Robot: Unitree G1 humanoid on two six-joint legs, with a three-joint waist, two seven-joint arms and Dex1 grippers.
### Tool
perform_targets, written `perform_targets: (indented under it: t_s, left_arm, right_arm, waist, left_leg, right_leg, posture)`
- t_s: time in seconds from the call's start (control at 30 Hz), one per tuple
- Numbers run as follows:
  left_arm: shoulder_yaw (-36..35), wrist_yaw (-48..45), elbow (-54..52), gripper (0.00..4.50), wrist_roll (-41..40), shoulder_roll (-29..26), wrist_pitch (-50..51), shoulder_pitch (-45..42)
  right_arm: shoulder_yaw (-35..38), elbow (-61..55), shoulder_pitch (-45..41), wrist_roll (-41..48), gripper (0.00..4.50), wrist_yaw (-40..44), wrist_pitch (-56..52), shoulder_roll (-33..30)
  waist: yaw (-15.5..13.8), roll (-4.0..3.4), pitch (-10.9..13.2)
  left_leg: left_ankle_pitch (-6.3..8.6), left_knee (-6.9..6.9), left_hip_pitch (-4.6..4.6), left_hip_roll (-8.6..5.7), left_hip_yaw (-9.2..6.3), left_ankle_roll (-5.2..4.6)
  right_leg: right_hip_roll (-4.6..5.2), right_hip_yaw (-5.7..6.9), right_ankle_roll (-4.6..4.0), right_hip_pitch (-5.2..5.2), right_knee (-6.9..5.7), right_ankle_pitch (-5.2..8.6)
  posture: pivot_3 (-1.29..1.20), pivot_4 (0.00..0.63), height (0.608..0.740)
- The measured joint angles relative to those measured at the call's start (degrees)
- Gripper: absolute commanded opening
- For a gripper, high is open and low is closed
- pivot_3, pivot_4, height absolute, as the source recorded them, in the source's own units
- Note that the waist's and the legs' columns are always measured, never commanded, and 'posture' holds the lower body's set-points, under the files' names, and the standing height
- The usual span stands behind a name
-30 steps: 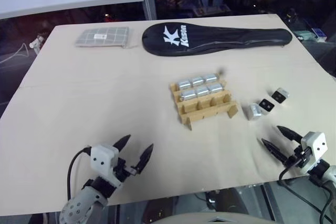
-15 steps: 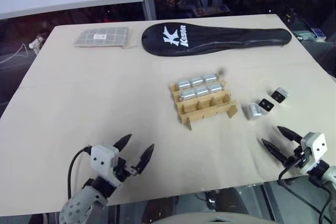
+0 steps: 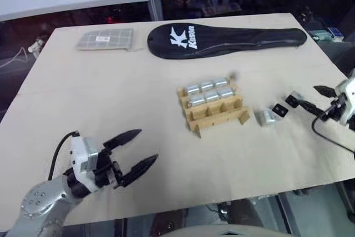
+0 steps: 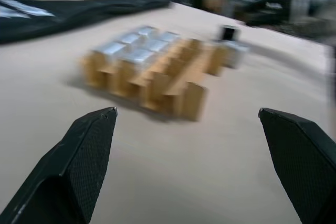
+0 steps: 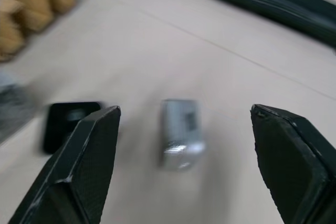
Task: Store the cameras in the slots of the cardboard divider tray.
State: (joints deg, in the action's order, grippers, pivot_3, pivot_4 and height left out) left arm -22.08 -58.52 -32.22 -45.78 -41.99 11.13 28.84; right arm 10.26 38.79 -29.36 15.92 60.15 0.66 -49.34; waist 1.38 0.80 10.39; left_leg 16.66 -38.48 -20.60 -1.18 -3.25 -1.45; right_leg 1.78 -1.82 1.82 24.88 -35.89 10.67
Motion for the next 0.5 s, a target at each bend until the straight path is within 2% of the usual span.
perform_targets:
  t_s: [0.03, 0.23, 0.5]
  left_arm:
    - [-1.18, -2.04, -0.24, 4.5, -0.66, -1.86, 0.66, 0.37]
    - [-7.34, -6.19, -1.27, 4.5, -4.01, -6.3, 5.07, 0.93]
    - [-12.5, -4.83, -5.02, 4.5, -2.06, -6.69, 5.23, -2.1]
  right_arm:
    - [-1.96, 4.28, -4.32, -1.76, 3.92, 1.6, -0.48, -0.15]
    - [-9.31, 18.83, -17.31, -9.38, 3.92, 7.61, -2.41, -0.34]
    - [-10.47, 23.04, -19.85, -12.32, 3.92, 11.87, -2.96, -0.36]
  waist:
    - [0.03, 0.01, 0.0]
    - [0.05, -0.01, 0.02]
    - [-0.2, -0.01, 0.03]
  left_leg:
    - [0.01, 0.03, 0.0, -0.01, 0.01, -0.01]
    - [0.07, 0.12, -0.17, -0.1, 0.03, -0.1]
    - [0.07, 0.1, -0.12, -0.12, 0.06, -0.11]
  right_leg:
    - [0.01, 0.01, -0.12, 0.0, 0.04, -0.07]
    - [0.21, 0.07, -0.14, 0.11, 0.21, -0.08]
    - [0.23, 0.05, -0.15, 0.1, 0.15, -0.09]
  posture:
    - [0.0, 0.15, 0.74]
    - [0.0, 0.15, 0.74]
    - [0.0, 0.15, 0.74]
